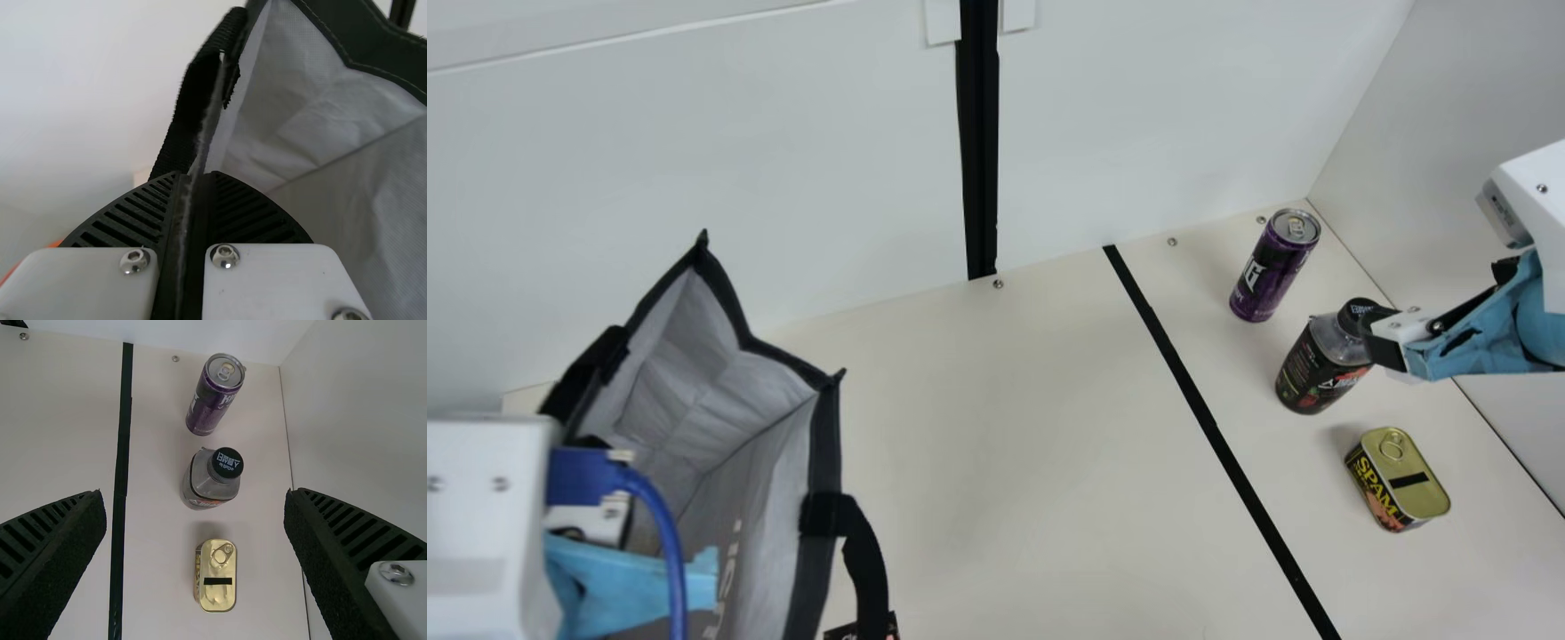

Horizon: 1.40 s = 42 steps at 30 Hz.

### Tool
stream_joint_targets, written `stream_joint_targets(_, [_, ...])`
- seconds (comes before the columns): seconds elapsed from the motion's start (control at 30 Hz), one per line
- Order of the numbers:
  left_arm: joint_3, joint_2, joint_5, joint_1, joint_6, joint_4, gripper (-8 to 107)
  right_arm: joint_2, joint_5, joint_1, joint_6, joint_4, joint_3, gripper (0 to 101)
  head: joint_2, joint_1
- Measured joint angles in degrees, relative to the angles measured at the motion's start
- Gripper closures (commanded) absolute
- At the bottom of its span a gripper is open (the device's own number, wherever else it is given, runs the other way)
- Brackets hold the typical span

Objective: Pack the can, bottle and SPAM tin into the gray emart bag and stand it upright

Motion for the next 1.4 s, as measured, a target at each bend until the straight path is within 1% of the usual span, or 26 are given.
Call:
stream_joint_targets(0.4, [1.11, 2.29, 0.00, -6.01, -4.35, -4.26, 107, 0.00, 0.00, 0.00, 0.00, 0.00, 0.00, 6, -0.09, 0.00])
stream_joint_targets(0.63, [-0.34, 3.52, -0.04, -7.60, -5.48, -8.61, 107, 0.00, 0.00, 0.00, 0.00, 0.00, 0.00, 6, 0.00, 0.00])
stream_joint_targets(0.87, [1.01, 3.54, -5.13, -3.81, -4.20, -15.21, 107, 0.00, 0.00, 0.00, 0.00, 0.00, 0.00, 6, -0.09, 0.00])
stream_joint_targets(1.1, [3.09, 3.16, -11.19, 1.41, -1.05, -22.91, 107, 0.00, 0.00, 0.00, 0.00, 0.00, 0.00, 6, -0.09, 0.00])
stream_joint_targets(1.4, [6.32, 2.35, -17.69, 8.34, 3.64, -32.87, 107, 0.00, 0.00, 0.00, 0.00, 0.00, 0.00, 6, -0.09, 0.00])
